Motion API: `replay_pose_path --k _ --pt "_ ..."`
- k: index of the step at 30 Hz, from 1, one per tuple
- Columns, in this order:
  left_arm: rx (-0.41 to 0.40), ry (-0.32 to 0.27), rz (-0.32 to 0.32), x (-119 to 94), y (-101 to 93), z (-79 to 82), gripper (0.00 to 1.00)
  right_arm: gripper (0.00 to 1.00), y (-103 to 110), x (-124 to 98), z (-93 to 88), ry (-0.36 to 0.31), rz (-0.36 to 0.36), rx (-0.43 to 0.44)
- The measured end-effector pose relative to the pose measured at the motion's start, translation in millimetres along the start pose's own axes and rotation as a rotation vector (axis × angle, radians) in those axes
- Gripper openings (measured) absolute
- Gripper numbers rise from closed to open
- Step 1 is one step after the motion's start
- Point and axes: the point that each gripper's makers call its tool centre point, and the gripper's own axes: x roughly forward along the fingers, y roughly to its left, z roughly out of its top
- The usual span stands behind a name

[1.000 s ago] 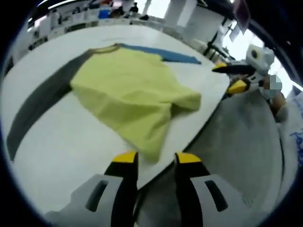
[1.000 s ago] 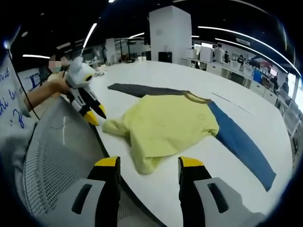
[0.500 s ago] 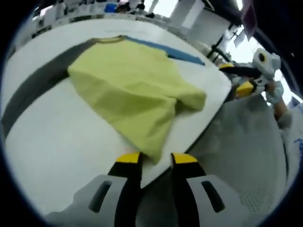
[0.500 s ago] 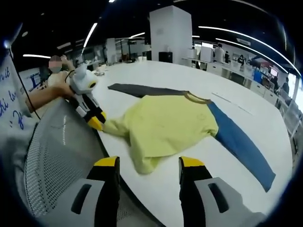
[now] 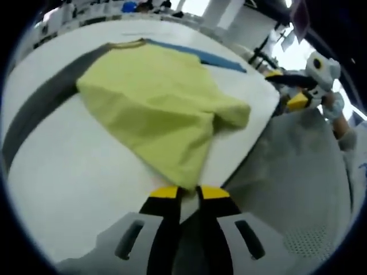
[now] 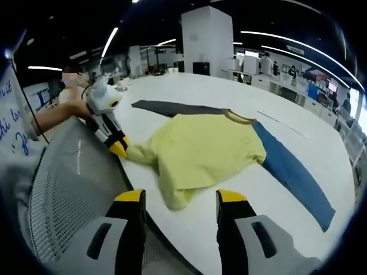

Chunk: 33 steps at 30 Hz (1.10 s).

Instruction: Fold the garment on the visible template until the final outline fits inside the template.

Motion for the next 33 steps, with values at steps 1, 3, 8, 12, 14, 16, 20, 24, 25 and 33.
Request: replay_pose_path --k 1,3,8,12,14,16,20,24,25,33 --pt "0.001 0.004 0.002 0 0.3 -0.5 0.05 0.46 0 1 -1.3 0.002 0.003 0.002" --pt "-0.009 0.013 0.0 1 -0.1 -1.8 0.03 0.45 4 4 -2.2 -0.005 0.026 0.019" --pt "-0.042 -0.009 -0.006 -2 -2.2 1.7 0.0 0.4 8 9 -4.6 -0.005 0.049 0.045" --pt "-0.049 -0.047 -0.019 -10 -5.8 10.2 0.0 0.38 12 14 -9.2 0.019 0.068 0.016" --pt "-0.063 -0.084 -0.031 -16 -7.6 17.9 0.0 0.35 14 15 -11.1 0.029 0.077 0.001" --pt "-0.08 -0.158 -0.027 -26 -4.8 34.1 0.0 0.33 15 18 -13.1 0.046 0.089 -0.016" --pt "-0.09 -0.262 -0.031 -45 -1.0 59.3 0.0 0.31 17 24 -18.4 0.091 0.111 -0.062" --pt "-0.079 -0.323 -0.015 -60 4.7 77.2 0.0 0.3 21 30 -19.7 0.123 0.138 -0.101" --pt "-0.076 -0.337 -0.012 -62 5.5 81.3 0.0 0.3 22 32 -19.8 0.13 0.146 -0.114" --pt "-0.046 -0.397 0.005 -78 8.9 104.4 0.0 0.27 22 48 -22.3 0.184 0.187 -0.179"
